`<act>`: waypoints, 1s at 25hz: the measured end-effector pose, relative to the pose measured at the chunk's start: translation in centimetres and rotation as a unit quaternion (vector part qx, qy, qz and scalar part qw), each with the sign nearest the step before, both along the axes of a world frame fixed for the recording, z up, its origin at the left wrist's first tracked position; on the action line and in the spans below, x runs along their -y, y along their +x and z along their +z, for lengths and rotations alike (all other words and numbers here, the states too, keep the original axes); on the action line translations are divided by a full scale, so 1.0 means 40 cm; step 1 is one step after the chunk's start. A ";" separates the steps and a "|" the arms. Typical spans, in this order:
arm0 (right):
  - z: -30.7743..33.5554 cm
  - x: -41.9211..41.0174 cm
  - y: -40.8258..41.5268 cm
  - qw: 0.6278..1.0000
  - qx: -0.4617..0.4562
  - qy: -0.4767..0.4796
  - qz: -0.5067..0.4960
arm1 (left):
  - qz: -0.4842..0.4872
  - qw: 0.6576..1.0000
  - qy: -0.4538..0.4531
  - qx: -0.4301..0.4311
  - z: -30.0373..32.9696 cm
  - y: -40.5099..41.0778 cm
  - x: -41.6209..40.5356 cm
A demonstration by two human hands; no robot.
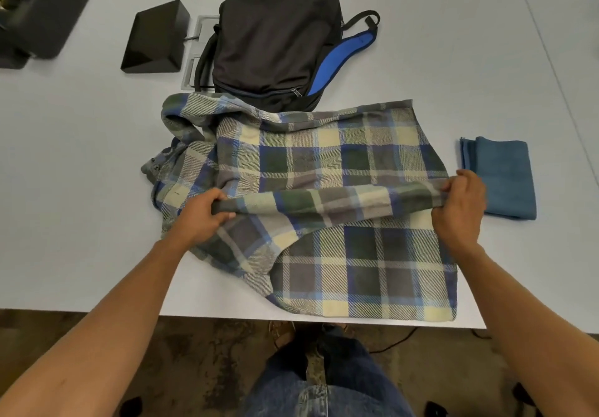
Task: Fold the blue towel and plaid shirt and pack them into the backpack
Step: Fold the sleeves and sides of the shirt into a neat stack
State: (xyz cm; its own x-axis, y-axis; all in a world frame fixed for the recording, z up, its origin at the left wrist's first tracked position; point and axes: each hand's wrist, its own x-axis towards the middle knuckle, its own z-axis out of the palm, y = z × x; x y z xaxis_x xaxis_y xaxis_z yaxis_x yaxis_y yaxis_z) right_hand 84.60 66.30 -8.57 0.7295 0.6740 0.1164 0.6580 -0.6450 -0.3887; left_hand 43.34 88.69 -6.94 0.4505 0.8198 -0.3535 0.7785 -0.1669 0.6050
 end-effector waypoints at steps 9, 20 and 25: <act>-0.081 -0.020 0.031 0.983 -0.062 -0.137 0.108 | -0.034 0.964 0.227 -0.133 -0.062 0.037 0.015; -0.194 0.252 -0.130 0.971 -0.097 -0.199 0.092 | -0.512 0.834 0.198 -0.049 -0.174 0.064 0.267; -0.163 0.334 -0.164 0.970 -0.116 -0.202 -0.064 | -0.509 0.823 0.229 -0.107 -0.177 0.059 0.258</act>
State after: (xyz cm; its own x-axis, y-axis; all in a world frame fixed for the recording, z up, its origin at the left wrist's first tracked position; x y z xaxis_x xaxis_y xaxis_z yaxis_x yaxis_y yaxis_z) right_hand 78.03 52.95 -15.09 0.7849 0.5328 -0.3164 0.4875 -0.8461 -0.2154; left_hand 45.68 78.36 -14.02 0.9537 0.1248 -0.2736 0.1742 -0.9709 0.1642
